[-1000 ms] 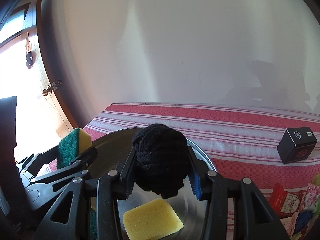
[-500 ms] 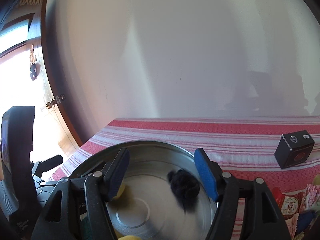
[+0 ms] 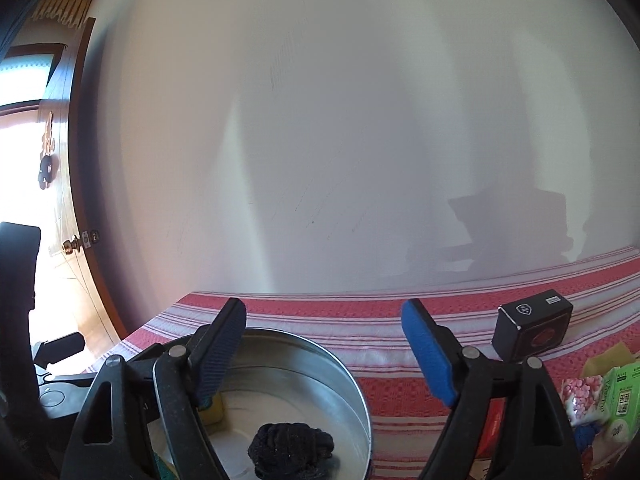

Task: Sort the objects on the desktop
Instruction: 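Move both open tools back toward the remaining items on the bed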

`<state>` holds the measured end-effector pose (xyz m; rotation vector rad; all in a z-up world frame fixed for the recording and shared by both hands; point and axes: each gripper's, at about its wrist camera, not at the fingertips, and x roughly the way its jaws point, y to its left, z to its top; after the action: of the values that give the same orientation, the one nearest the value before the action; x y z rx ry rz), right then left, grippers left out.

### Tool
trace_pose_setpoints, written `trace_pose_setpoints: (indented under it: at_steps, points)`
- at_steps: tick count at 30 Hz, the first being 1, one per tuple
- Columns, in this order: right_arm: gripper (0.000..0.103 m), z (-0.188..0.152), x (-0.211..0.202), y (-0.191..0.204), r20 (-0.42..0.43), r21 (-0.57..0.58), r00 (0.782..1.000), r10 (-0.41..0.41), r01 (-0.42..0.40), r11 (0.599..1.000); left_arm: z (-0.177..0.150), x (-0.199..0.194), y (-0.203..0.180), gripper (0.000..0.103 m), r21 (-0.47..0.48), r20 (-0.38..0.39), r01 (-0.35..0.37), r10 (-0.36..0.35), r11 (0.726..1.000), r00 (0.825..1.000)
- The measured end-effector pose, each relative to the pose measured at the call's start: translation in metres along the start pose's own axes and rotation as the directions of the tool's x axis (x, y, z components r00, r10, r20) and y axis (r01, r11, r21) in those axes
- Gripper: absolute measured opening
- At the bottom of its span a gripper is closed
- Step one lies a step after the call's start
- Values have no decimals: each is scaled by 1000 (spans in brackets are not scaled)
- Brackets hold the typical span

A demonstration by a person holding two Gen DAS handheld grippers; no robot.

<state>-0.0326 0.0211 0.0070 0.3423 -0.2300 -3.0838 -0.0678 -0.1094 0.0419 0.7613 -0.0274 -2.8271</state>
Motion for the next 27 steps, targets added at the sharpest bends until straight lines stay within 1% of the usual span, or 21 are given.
trace_pose_setpoints:
  at_steps: [1,4,7,9,11,13,18,21,23,27]
  points:
    - [82,-1,-2,-2,11,0,1000,-15,15,1000,-1,-6,-1,102,-7,21,-5,5,1000,1000]
    - [82,-3,-6,-7,35,16,999,-26,26,1000,-8,-23,-3,102,-33,77,-6,8,999,997]
    - [82,-6,-10,-12,53,20,997,-49,48,999,-19,-38,-3,102,-76,128,25,-15,997,992]
    - [82,-7,-15,-15,81,26,995,-59,57,998,-26,-46,-3,102,-95,167,39,-22,995,986]
    - [82,-9,-22,-20,102,22,992,-71,69,997,-32,-52,-7,102,-91,196,25,-7,995,981]
    - [82,-12,-26,-23,107,13,991,-79,78,997,-35,-57,-10,102,-89,210,12,7,996,978]
    - [82,-18,-38,-43,90,6,992,-93,93,996,-47,-64,-16,101,-98,213,36,-15,994,977]
    - [82,-23,-41,-52,65,-4,992,-112,112,994,-55,-71,-22,101,-89,238,42,-20,995,971]
    - [82,-25,-53,-64,62,9,991,-115,115,993,-60,-76,-28,101,-71,249,42,-23,997,968]
    - [82,-26,-65,-84,79,40,987,-138,135,990,-67,-82,-38,101,-55,254,71,-55,996,966]
